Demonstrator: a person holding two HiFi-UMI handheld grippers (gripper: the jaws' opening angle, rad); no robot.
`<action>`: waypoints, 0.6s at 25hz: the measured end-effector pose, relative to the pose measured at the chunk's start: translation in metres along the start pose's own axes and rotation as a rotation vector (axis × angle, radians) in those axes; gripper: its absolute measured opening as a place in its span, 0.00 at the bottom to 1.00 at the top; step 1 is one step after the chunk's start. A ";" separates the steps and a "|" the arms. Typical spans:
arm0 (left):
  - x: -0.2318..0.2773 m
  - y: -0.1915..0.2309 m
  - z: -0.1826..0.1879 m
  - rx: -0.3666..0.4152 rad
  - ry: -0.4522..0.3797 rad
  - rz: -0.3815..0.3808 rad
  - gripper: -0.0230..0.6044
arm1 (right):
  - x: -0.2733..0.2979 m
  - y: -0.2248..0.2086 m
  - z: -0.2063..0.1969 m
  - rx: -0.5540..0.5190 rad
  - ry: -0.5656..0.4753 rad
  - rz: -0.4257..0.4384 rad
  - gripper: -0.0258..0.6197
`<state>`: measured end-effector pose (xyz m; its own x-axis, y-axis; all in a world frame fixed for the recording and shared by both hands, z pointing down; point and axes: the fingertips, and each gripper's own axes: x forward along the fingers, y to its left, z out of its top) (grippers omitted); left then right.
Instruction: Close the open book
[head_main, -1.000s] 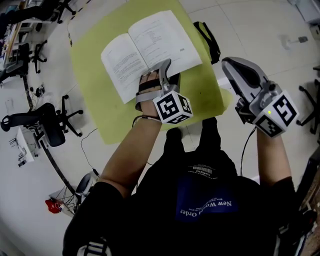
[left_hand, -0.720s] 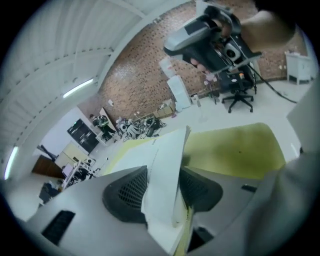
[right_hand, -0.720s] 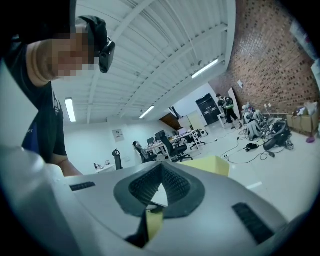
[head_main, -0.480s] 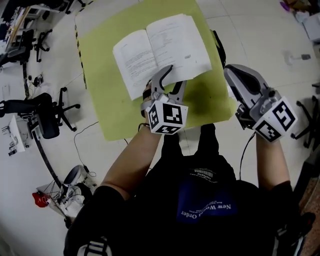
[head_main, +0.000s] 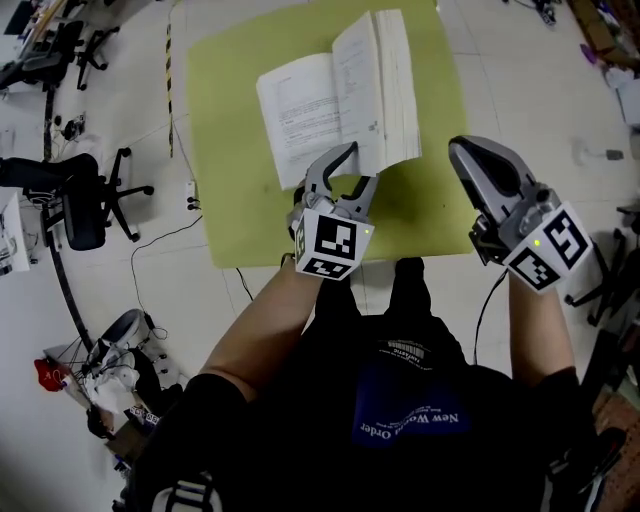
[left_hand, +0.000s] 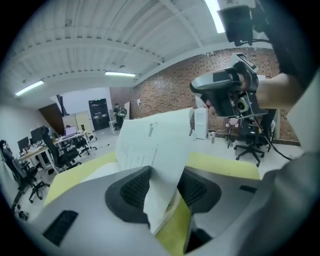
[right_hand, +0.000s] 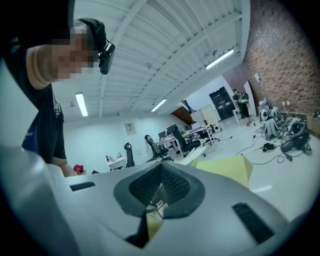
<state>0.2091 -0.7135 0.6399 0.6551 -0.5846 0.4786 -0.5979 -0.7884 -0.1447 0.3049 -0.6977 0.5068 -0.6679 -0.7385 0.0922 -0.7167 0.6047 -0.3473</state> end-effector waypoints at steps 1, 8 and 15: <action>-0.002 0.002 -0.001 0.003 0.003 0.000 0.32 | 0.005 0.003 0.000 -0.003 0.003 0.008 0.02; -0.018 0.013 -0.018 -0.025 0.045 0.008 0.32 | 0.027 0.020 0.001 -0.009 0.031 0.059 0.02; -0.041 0.060 -0.076 -0.366 0.078 -0.016 0.40 | 0.083 0.056 -0.013 -0.017 0.081 0.114 0.02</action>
<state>0.1114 -0.7219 0.6769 0.6369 -0.5454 0.5449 -0.7226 -0.6686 0.1753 0.2068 -0.7217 0.5072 -0.7585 -0.6390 0.1281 -0.6383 0.6887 -0.3438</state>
